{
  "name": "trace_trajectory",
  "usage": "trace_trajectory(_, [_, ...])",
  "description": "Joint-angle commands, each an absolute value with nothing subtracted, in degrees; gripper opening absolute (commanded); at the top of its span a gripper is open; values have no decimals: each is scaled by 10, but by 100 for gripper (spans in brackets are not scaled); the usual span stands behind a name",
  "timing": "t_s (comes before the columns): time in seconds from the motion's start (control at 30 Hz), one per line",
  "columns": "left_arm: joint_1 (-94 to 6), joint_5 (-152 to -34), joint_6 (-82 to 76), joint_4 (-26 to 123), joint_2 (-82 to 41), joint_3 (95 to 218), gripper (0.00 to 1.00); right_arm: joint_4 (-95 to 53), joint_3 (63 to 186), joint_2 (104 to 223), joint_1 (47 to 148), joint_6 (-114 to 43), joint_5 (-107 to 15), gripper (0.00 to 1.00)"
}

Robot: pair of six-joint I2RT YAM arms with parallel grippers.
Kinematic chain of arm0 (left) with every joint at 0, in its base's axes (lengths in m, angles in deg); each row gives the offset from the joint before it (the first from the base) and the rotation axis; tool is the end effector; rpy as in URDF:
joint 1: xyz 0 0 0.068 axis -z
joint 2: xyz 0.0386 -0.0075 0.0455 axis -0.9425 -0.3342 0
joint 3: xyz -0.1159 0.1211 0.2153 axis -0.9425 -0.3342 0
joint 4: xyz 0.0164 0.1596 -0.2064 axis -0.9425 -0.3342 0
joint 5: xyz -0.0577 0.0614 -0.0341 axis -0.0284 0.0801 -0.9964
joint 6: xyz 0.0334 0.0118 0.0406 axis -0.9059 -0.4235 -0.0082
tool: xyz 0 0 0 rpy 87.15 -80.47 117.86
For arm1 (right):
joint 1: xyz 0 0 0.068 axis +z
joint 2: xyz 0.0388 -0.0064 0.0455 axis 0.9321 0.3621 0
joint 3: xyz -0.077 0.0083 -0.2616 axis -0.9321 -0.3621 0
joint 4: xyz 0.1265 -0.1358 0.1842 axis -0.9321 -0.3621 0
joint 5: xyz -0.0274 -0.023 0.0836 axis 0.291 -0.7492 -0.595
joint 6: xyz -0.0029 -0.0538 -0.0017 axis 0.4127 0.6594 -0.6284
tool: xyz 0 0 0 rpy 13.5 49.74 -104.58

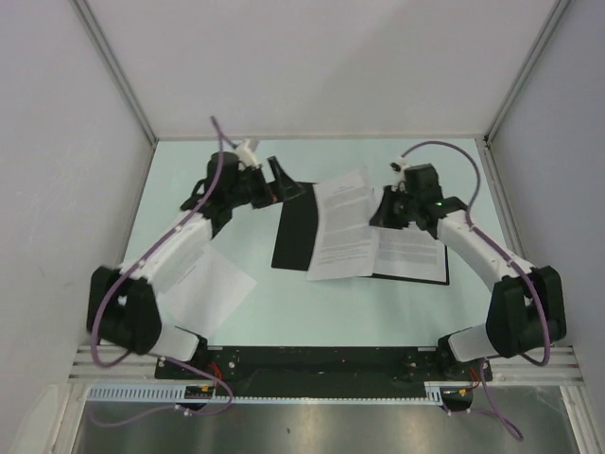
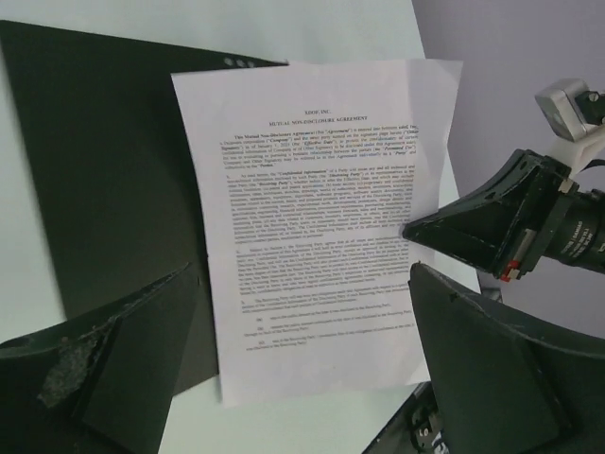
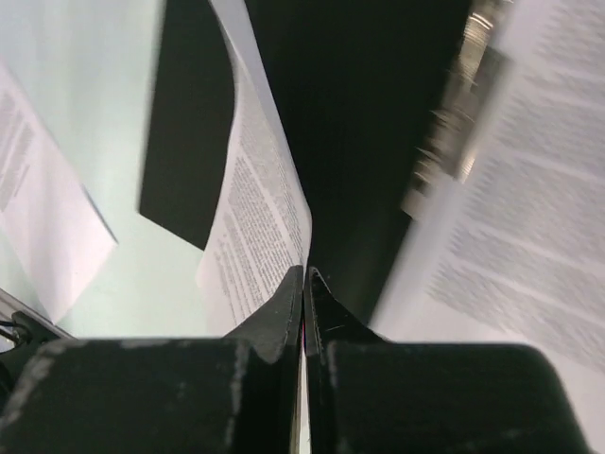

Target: Put the files into the folder

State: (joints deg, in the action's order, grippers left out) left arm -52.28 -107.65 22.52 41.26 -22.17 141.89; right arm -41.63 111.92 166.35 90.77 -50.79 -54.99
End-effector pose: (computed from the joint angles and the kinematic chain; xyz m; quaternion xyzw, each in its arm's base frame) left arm 0.2886 -0.1095 0.3039 -0.0252 0.8280 -0.3965 0.3958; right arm 0.2954 0.1302 0.2699 -0.0585 0.9061 0.2699 0.3204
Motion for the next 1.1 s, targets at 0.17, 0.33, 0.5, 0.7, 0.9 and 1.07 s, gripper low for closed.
trace_trajectory(0.17, [-435, -1163, 216, 358, -481, 1634, 99, -582, 1061, 1598, 692, -337, -623, 0])
trace_trajectory(0.33, [-431, -1164, 197, 330, -537, 1657, 98, -580, 1059, 1606, 618, -300, -616, 0])
trace_trajectory(0.5, [-431, -1185, 222, 379, -537, 1607, 98, -559, 1059, 1626, 592, -290, -590, 0])
trace_trajectory(0.7, [-431, -1189, 225, 384, -532, 1596, 98, -526, 1062, 1646, 575, -278, -582, 0])
trace_trajectory(0.9, [-431, -1195, 233, 389, -539, 1593, 97, -505, 1078, 1674, 573, -266, -582, 0])
trace_trajectory(1.07, [-431, -1192, 232, 390, -541, 1591, 97, -487, 1098, 1707, 573, -255, -604, 0])
